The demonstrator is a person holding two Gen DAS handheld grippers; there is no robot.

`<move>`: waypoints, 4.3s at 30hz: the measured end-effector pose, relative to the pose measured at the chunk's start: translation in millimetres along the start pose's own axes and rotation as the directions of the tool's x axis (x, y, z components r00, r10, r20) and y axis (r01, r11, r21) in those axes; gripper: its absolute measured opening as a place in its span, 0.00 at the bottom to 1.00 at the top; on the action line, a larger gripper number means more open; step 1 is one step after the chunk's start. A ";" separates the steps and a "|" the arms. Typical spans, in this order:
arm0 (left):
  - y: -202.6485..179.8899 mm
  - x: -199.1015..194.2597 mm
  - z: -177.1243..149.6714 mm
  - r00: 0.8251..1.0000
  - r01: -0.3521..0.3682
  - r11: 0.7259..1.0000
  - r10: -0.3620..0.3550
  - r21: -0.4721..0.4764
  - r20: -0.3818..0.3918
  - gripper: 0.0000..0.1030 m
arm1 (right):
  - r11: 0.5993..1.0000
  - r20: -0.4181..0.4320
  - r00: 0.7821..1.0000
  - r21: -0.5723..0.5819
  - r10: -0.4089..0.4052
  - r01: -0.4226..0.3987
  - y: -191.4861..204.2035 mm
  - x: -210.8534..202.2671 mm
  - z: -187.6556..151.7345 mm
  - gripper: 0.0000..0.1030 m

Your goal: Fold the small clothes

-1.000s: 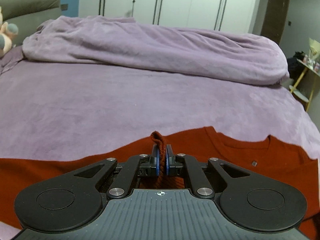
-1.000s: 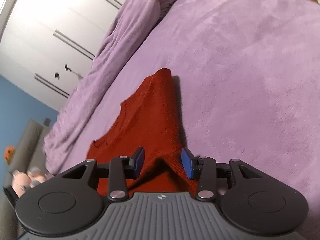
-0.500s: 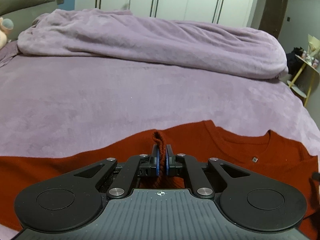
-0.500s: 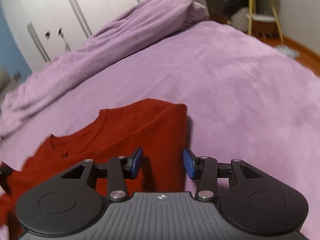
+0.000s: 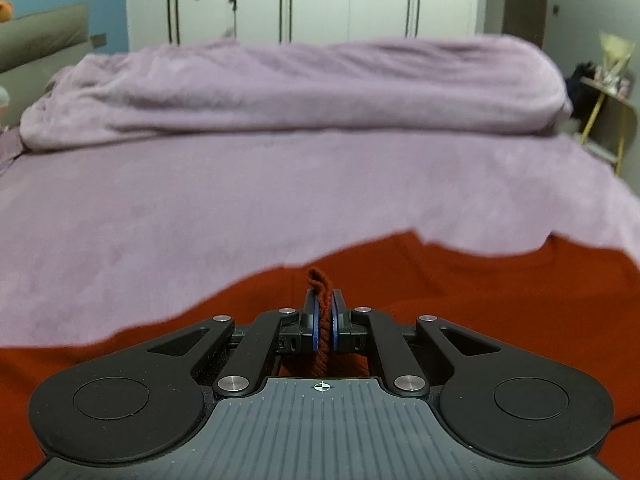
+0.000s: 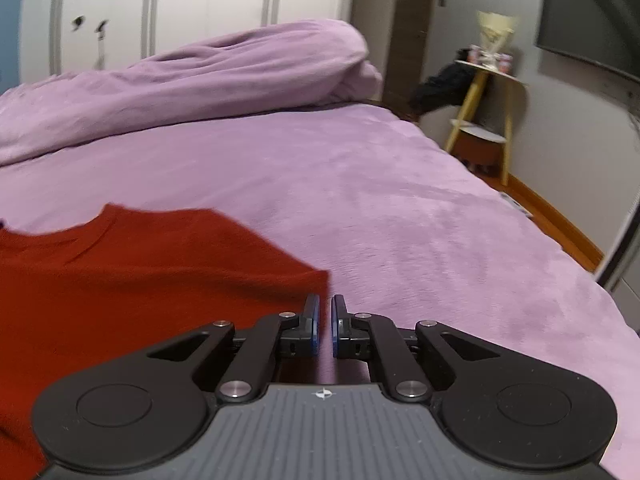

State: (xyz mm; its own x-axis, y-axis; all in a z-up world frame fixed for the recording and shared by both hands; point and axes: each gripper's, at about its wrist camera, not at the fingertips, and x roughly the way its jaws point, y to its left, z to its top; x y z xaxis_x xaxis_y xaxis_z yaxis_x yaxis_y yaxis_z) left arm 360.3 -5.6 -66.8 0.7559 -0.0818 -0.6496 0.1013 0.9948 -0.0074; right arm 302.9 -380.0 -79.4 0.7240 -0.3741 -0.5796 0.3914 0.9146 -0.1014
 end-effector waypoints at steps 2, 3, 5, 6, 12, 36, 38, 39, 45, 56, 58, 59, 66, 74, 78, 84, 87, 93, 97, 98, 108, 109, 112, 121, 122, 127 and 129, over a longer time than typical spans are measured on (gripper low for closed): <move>0.0 5.6 -4.2 1.000 -0.018 1.000 0.019 0.010 -0.015 0.08 | 1.000 -0.020 0.999 0.007 -0.027 0.027 -4.8 1.6 2.3 0.04; 0.7 6.3 -5.0 0.999 -0.030 0.999 0.031 0.015 -0.020 0.08 | 0.999 -0.025 0.999 0.016 -0.037 0.038 -5.2 -1.1 3.8 0.04; 5.3 1.0 -4.4 0.998 -0.059 0.998 0.058 -0.014 -0.009 0.11 | 1.000 0.019 1.000 0.020 0.002 -0.002 -3.4 -17.8 1.6 0.05; 6.5 -3.7 -3.6 0.996 -0.090 0.995 0.090 -0.031 0.005 0.11 | 0.999 0.041 0.998 0.011 0.040 -0.041 1.6 -26.4 1.1 0.05; -12.1 -33.0 -2.4 0.999 0.034 0.998 -0.033 -0.045 0.037 0.47 | 0.921 -0.019 0.924 -0.085 0.381 -0.381 70.5 -53.2 -13.9 0.05; -16.1 -2.1 -25.9 0.992 -0.030 0.999 0.034 0.038 -0.125 0.63 | 0.953 0.033 0.999 -0.301 0.043 -0.032 30.1 -40.4 -46.9 0.05; -13.4 -7.9 -26.2 0.989 -0.046 0.998 0.051 0.039 -0.137 0.67 | 0.942 0.037 0.998 -0.330 -0.044 0.054 31.9 -42.0 -48.9 0.11; -10.5 -12.3 -26.5 0.988 -0.048 0.998 0.052 0.032 -0.147 0.68 | 0.935 0.040 0.993 -0.335 -0.108 0.116 31.4 -43.0 -49.7 0.14; 40.3 -70.2 -40.2 0.988 0.051 0.989 -0.070 -0.141 -0.135 0.73 | 0.986 0.025 0.999 -0.164 -0.026 0.030 15.3 -95.7 -47.2 0.20; 237.6 -148.8 -131.1 0.995 -0.103 0.782 0.079 -0.615 -0.067 0.73 | 0.927 -0.054 0.925 0.010 0.375 -0.375 49.8 -187.8 -96.1 0.44; 275.6 -150.4 -151.0 0.995 -0.099 0.670 0.079 -0.735 -0.062 0.62 | 0.926 -0.077 0.922 0.031 0.379 -0.377 52.8 -187.3 -97.1 0.44; 289.9 -150.5 -158.8 0.996 -0.090 0.618 0.075 -0.781 -0.055 0.57 | 0.926 -0.087 0.921 0.040 0.379 -0.377 53.9 -187.4 -96.8 0.44; 353.1 -143.1 -180.4 0.994 0.037 0.364 0.085 -0.931 0.072 0.42 | 0.929 -0.129 0.920 0.081 0.370 -0.362 56.2 -188.1 -99.5 0.43; 385.7 -123.4 -200.8 0.993 0.100 0.161 0.045 -0.982 0.108 0.09 | 0.934 -0.170 0.919 0.081 0.356 -0.347 65.0 -182.3 -110.3 0.40; 373.1 -139.6 -180.8 0.993 0.043 0.332 0.091 -0.942 0.077 0.08 | 0.937 -0.166 0.922 0.074 0.350 -0.342 65.2 -179.4 -113.5 0.40; 295.4 -170.4 -94.3 0.977 0.083 0.703 0.081 -0.706 0.196 0.08 | 0.933 -0.154 0.920 0.078 0.359 -0.351 61.9 -180.7 -117.2 0.40; 219.2 -187.3 -49.5 0.954 0.198 0.845 -0.050 -0.497 0.296 0.08 | 0.926 -0.150 0.914 0.103 0.376 -0.364 55.6 -181.9 -118.4 0.40; 58.9 -170.9 -24.3 0.918 0.349 0.929 -0.312 -0.125 0.243 0.24 | 0.914 -0.152 0.905 0.148 0.398 -0.378 41.8 -183.9 -118.0 0.36; 24.2 -136.2 -52.6 0.951 0.307 0.942 -0.298 -0.140 0.077 0.28 | 0.907 -0.144 0.898 0.151 0.415 -0.394 33.1 -184.0 -109.7 0.36; 23.3 -133.2 -63.6 0.962 0.273 0.950 -0.270 -0.152 0.044 0.28 | 0.900 -0.138 0.893 0.151 0.428 -0.408 32.1 -182.4 -105.5 0.36; 77.3 -105.7 -93.4 0.995 0.052 0.956 -0.074 -0.288 -0.068 0.47 | 0.656 -0.080 0.693 0.416 0.717 -0.630 75.9 -106.7 -26.1 0.49; 79.5 -105.3 -96.1 0.994 0.055 0.953 -0.079 -0.297 -0.071 0.47 | 0.642 -0.086 0.686 0.449 0.723 -0.621 83.5 -95.4 -18.0 0.49; 79.7 -109.6 -103.1 0.995 0.060 0.953 -0.082 -0.297 -0.064 0.49 | 0.641 -0.121 0.685 0.497 0.718 -0.584 105.9 -66.8 1.5 0.48; 70.6 -110.2 -109.2 0.996 0.056 0.970 -0.070 -0.236 -0.050 0.53 | 0.685 -0.235 0.703 0.559 0.671 -0.467 140.3 -19.3 16.6 0.27; 71.0 -110.3 -109.2 0.996 0.057 0.969 -0.071 -0.240 -0.050 0.53 | 0.674 -0.241 0.696 0.583 0.677 -0.454 141.1 -14.1 15.4 0.23; 69.9 -109.2 -108.9 0.996 0.057 0.972 -0.071 -0.228 -0.054 0.55 | 0.629 -0.241 0.668 0.650 0.704 -0.427 144.9 1.5 13.4 0.07; 69.3 -109.8 -108.6 0.996 0.058 0.974 -0.072 -0.220 -0.057 0.55 | 0.638 -0.241 0.671 0.633 0.701 -0.438 147.0 2.9 15.9 0.06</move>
State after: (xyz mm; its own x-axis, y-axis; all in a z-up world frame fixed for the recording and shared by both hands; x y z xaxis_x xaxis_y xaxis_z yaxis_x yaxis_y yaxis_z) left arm 214.1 78.8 -78.6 0.7084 -0.1499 -0.6897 0.0003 0.9773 -0.2120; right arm 371.6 -249.1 -83.2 0.6235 0.4269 -0.6550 0.2920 0.6500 0.7016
